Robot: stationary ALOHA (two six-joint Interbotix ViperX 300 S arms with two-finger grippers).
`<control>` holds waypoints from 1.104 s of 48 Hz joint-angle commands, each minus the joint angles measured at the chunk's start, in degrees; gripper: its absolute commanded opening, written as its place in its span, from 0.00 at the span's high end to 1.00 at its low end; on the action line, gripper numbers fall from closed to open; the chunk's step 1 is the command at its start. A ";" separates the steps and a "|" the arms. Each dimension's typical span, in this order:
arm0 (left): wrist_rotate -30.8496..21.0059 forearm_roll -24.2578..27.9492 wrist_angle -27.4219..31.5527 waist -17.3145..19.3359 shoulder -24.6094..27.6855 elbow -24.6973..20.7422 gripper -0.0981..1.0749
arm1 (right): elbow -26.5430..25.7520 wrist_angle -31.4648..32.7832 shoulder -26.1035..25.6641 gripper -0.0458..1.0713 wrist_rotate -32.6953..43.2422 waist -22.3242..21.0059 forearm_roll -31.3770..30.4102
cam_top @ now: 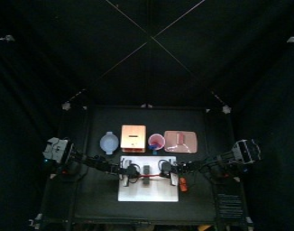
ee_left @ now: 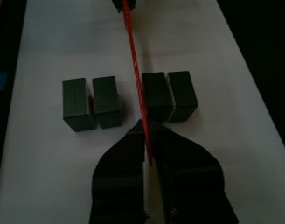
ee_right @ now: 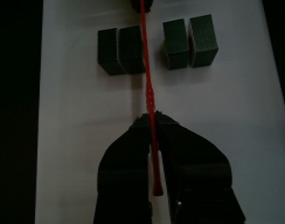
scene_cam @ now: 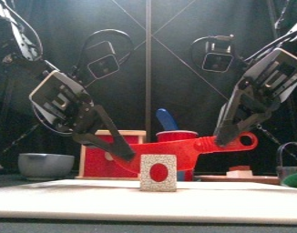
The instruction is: Cut sushi roll
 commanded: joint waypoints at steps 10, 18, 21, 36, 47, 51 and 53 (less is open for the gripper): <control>0.18 1.49 5.89 -2.02 1.85 -0.79 0.55 | -0.09 1.41 3.16 0.60 0.09 1.32 1.23; 0.09 1.32 5.71 -1.58 0.09 -0.70 0.55 | -0.09 3.69 0.70 0.60 -0.18 0.97 0.44; 0.09 1.49 5.80 -1.49 -1.58 -0.62 0.55 | -0.09 5.27 -0.97 0.60 -0.26 0.97 -0.26; 0.09 4.31 6.06 -0.88 -9.67 1.14 0.55 | -0.35 9.23 -8.70 0.60 0.09 0.53 -3.34; 0.00 4.13 6.15 -3.69 -7.56 1.49 0.55 | -1.23 8.96 -6.24 0.60 0.09 3.69 -0.18; 0.18 4.31 6.15 -3.96 -7.29 1.49 0.55 | -1.67 8.96 -4.92 0.60 0.09 4.39 1.05; 0.18 4.57 6.06 -3.96 -7.21 1.41 0.55 | -1.93 8.96 -4.31 0.60 0.09 4.66 1.49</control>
